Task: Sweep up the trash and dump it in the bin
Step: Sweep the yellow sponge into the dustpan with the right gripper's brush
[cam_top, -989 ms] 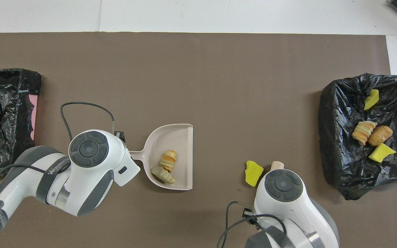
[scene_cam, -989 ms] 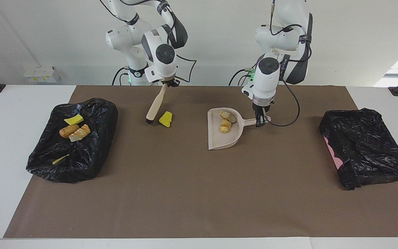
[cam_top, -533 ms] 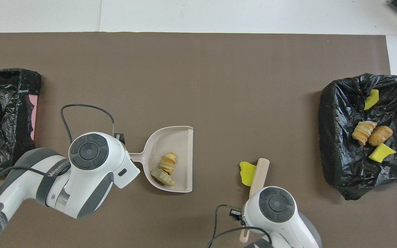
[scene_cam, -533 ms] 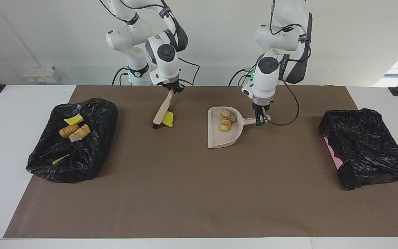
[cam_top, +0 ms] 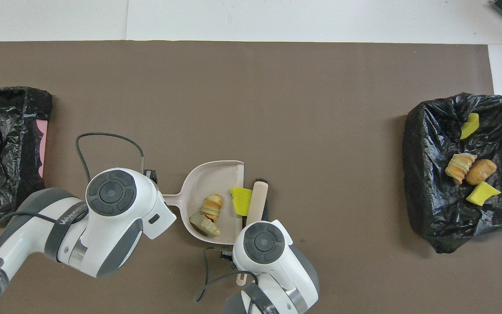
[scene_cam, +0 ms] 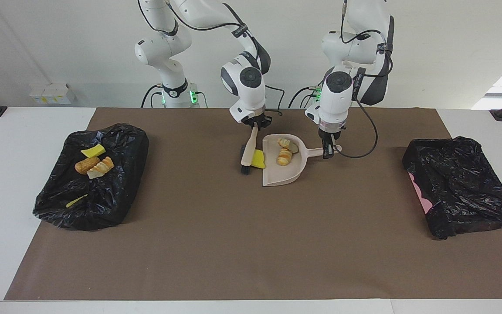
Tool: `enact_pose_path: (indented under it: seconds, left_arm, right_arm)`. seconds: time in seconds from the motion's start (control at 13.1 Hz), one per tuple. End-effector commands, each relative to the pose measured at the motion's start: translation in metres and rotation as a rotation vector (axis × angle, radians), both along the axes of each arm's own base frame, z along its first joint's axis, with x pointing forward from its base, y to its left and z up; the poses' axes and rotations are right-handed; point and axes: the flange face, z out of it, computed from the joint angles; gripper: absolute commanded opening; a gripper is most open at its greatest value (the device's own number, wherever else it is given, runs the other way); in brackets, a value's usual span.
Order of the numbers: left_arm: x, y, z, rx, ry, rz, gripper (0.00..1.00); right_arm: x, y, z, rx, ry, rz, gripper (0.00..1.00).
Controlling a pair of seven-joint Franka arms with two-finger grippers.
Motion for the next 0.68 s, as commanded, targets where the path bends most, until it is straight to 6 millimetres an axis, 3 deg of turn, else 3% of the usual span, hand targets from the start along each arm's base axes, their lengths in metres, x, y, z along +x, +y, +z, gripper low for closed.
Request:
enact_pose_path:
  seconds: [0.0, 0.3, 0.61]
  left_arm:
    - [-0.009, 0.008, 0.002, 0.021, 0.003, -0.007, 0.0]
    - [-0.004, 0.016, 0.002, 0.019, 0.001, 0.012, 0.0]
    - [0.006, 0.033, 0.001, 0.019, 0.004, 0.047, 0.0]
  right_arm:
    - [0.016, 0.036, 0.012, 0.111, 0.014, 0.073, 0.0]
    - [0.021, 0.031, 0.039, 0.16, 0.035, 0.159, 0.0]
    - [0.029, -0.012, 0.073, 0.085, 0.091, 0.207, 0.0]
